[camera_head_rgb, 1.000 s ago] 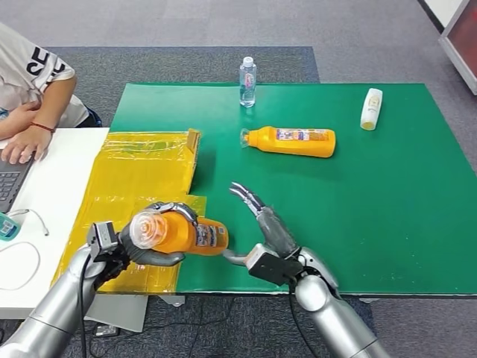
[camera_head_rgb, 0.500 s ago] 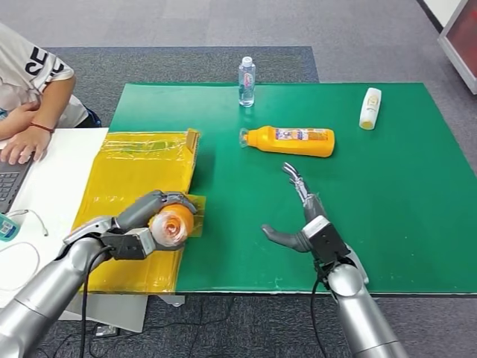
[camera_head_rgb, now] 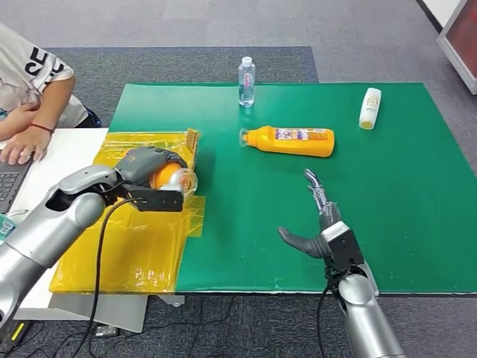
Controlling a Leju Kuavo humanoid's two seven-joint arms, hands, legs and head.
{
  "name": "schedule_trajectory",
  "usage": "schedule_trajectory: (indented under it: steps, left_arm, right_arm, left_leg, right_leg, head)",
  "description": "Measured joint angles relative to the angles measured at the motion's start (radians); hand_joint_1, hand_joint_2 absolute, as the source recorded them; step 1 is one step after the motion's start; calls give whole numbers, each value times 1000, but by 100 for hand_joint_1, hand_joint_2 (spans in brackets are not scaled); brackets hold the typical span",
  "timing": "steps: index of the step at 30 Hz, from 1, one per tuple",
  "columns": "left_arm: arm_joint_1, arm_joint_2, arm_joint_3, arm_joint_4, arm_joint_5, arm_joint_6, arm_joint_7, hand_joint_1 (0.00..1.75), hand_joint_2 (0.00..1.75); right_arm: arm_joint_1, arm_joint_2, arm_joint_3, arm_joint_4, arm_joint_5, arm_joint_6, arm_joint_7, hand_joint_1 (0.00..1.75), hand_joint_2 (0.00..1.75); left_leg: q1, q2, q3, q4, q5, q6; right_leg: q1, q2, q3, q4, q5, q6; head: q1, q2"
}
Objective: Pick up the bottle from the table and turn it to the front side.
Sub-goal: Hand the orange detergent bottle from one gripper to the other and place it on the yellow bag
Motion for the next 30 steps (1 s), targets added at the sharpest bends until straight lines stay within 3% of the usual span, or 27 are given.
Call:
schedule_trajectory:
  steps: [6, 9, 12, 15, 18, 21, 26, 30]
  left_arm:
    - [-119, -9, -99, 84, 5, -60, 18, 175, 175]
    - [-215, -16, -187, 145, 83, -280, 7, 175, 175]
    - [-341, -16, -318, 204, 332, -573, 17, 175, 175]
    - [-457, 11, -469, 216, 819, -727, 207, 175, 175]
    - [-550, 71, -600, 175, 1327, -754, 458, 175, 175]
    - [-599, 138, -675, 119, 1591, -757, 587, 175, 175]
    - [-644, 202, -735, 77, 1637, -749, 601, 175, 175]
    - [-679, 225, -761, 75, 1513, -734, 568, 175, 175]
  right_arm:
    - [0, 11, -25, 0, 7, 8, -5, 0, 175]
    - [-15, 20, -26, 13, 16, 24, -13, 0, 175]
    - [-53, 37, -11, 55, 14, 38, -25, 0, 175]
    - [-91, 51, 25, 106, -8, 41, -34, 0, 175]
    - [-121, 60, 71, 141, -36, 41, -33, 0, 175]
    - [-147, 64, 112, 164, -53, 35, -26, 0, 175]
    - [-177, 69, 150, 184, -63, 25, -21, 0, 175]
    - [-190, 70, 163, 192, -69, 15, -17, 0, 175]
  left_leg:
    - [0, 0, 0, 0, 1, 0]
    - [0, 1, 0, 0, 1, 0]
    - [0, 2, 0, 0, 1, 0]
    - [0, 2, 0, 0, 1, 0]
    - [0, 4, 2, 0, 1, -1]
    - [0, 7, 3, -1, 0, -2]
    - [0, 6, 3, -1, 0, -1]
    - [0, 5, 3, -1, 1, -1]
  right_leg:
    - [0, 0, 0, 0, 0, 0]
    - [0, 1, 0, 0, 0, 0]
    - [0, 3, 0, 0, 1, 0]
    - [0, 3, 1, 0, 1, 0]
    - [0, 6, 2, 0, 1, 0]
    - [0, 8, 2, 0, 0, -1]
    - [1, 7, 3, 1, -1, -1]
    - [0, 6, 4, 0, -1, -1]
  head:
    - [0, 0]
    - [0, 0]
    - [0, 0]
    - [0, 0]
    - [0, 0]
    - [0, 0]
    - [0, 0]
    - [0, 0]
